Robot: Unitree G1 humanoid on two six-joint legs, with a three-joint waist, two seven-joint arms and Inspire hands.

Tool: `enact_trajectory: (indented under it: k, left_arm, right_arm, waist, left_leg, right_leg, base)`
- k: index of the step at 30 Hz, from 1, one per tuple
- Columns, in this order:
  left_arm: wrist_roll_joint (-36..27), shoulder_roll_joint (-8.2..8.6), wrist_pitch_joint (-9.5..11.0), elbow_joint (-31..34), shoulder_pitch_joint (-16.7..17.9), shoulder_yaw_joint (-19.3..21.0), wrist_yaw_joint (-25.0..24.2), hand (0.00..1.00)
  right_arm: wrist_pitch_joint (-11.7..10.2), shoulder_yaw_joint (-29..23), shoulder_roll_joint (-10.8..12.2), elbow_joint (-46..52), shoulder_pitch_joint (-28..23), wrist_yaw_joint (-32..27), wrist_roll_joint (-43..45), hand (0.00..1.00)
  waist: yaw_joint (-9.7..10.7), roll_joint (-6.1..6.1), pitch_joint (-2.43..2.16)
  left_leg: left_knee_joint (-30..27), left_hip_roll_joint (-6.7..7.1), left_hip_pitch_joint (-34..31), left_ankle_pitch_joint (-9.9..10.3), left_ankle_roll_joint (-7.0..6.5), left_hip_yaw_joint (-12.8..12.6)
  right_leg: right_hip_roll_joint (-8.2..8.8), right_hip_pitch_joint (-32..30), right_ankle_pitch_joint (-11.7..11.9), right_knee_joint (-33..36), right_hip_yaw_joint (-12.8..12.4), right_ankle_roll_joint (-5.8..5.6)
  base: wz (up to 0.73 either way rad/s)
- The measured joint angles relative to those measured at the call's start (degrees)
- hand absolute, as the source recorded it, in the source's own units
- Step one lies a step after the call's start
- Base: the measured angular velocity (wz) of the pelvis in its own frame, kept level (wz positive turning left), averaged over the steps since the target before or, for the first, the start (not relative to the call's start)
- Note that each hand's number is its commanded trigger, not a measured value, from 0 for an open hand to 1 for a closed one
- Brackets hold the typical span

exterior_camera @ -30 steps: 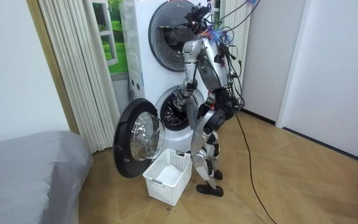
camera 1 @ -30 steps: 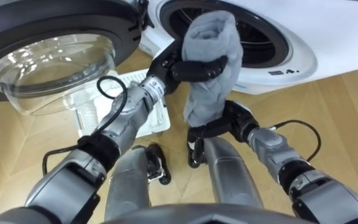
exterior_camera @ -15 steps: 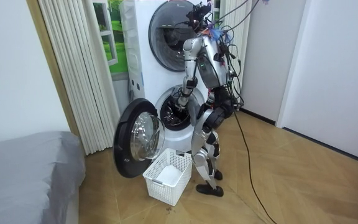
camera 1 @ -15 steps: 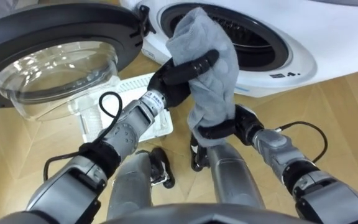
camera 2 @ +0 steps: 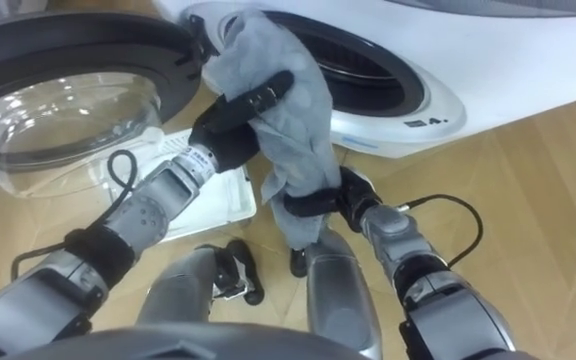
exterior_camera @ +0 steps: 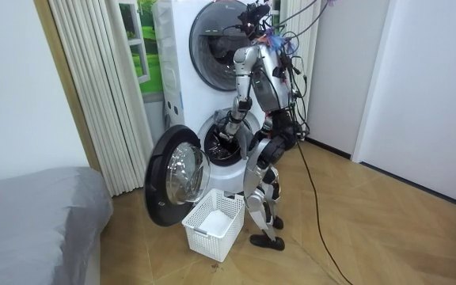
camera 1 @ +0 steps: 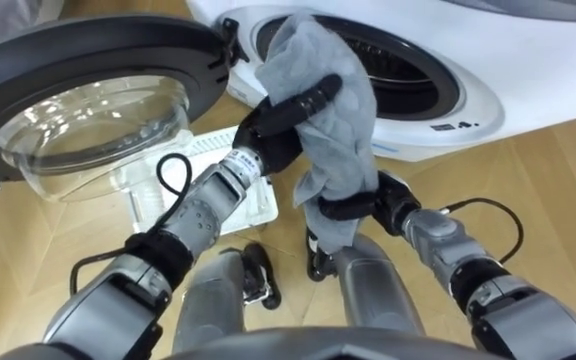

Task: Put towel into washing machine

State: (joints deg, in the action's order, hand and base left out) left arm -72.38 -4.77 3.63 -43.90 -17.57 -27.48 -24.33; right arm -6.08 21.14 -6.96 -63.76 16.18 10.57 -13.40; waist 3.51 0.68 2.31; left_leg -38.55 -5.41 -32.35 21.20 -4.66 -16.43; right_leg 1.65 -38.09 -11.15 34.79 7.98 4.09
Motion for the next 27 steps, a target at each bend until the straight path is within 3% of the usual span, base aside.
enact_trajectory:
  k: [5, 7, 10, 17, 19, 23, 27]
  left_arm:
    - [0.6, -0.98, -0.4, -1.9, 2.0, 2.0, 0.8, 0.00]
    - [4.6, -1.08, -0.6, -2.9, 3.4, 4.4, 1.7, 0.00]
    - [15.9, -1.12, -0.7, -6.8, 3.7, 8.9, 5.2, 0.00]
    - [29.7, -2.57, -0.2, -10.9, 5.7, 11.6, 13.7, 0.00]
    - [34.7, -2.67, 0.4, -11.3, 7.0, 11.8, 15.4, 0.00]
    - [39.8, -2.77, 0.6, -12.3, 8.8, 13.2, 17.4, 0.00]
    - [48.2, -2.96, 0.4, -18.7, 9.5, 13.4, 20.2, 0.00]
  right_arm:
    - [1.3, -0.1, -0.4, -0.6, -0.9, -1.7, 0.2, 1.00]
    - [1.8, -0.6, -0.4, -0.6, -1.4, -2.3, 0.2, 1.00]
    - [2.5, -2.6, -0.8, -1.2, -2.2, -3.0, 0.3, 1.00]
    - [2.6, -2.8, -1.7, -2.8, -2.3, -3.0, -0.1, 1.00]
    - [2.6, -3.0, -2.2, -2.9, -2.4, -3.0, -0.2, 1.00]
    - [2.5, -3.3, -2.3, -3.4, -2.4, -3.4, -0.3, 1.00]
    - [2.5, -5.1, -2.5, -5.5, -2.0, -3.3, -4.7, 1.00]
  waist:
    - [-2.3, 0.45, -0.25]
    - [-3.0, 0.82, -0.49]
    - [-5.1, 1.55, -0.52]
    - [-6.8, 2.26, -0.47]
    - [-7.2, 2.26, -0.47]
    - [-7.9, 2.33, -0.43]
    - [-8.2, 2.64, -0.36]
  left_leg:
    - [0.6, 0.10, 0.1, -0.1, -0.01, -0.1]
    - [1.0, 0.16, 0.2, -0.2, 0.02, -0.1]
    - [1.8, 0.23, 0.2, -0.5, 0.17, -0.1]
    - [2.3, 0.49, 0.2, -0.6, 0.15, -0.1]
    - [3.9, 1.56, 0.6, -1.3, -0.13, -0.2]
    - [4.6, 2.21, 0.6, -1.7, -0.34, -0.2]
    - [4.8, 2.34, 0.7, -1.8, -0.42, 0.4]
  right_leg:
    - [0.11, -0.1, 0.1, -0.1, 0.2, 0.07]
    - [0.35, -0.1, 0.1, -0.4, 0.9, 0.17]
    - [1.23, 0.0, 0.4, -1.1, 3.7, 0.66]
    - [1.47, -0.1, 0.3, -0.8, 3.8, 0.73]
    - [2.42, -0.2, 0.2, -0.9, 3.8, 0.54]
    - [2.98, -0.5, 0.0, -0.8, 3.9, 0.32]
    - [3.13, 0.0, -0.1, -1.0, 4.5, 0.25]
  base:
    - [0.00]
    - [0.00]
    - [0.00]
    - [0.01]
    - [0.12]
    - [0.06]
    - [0.06]
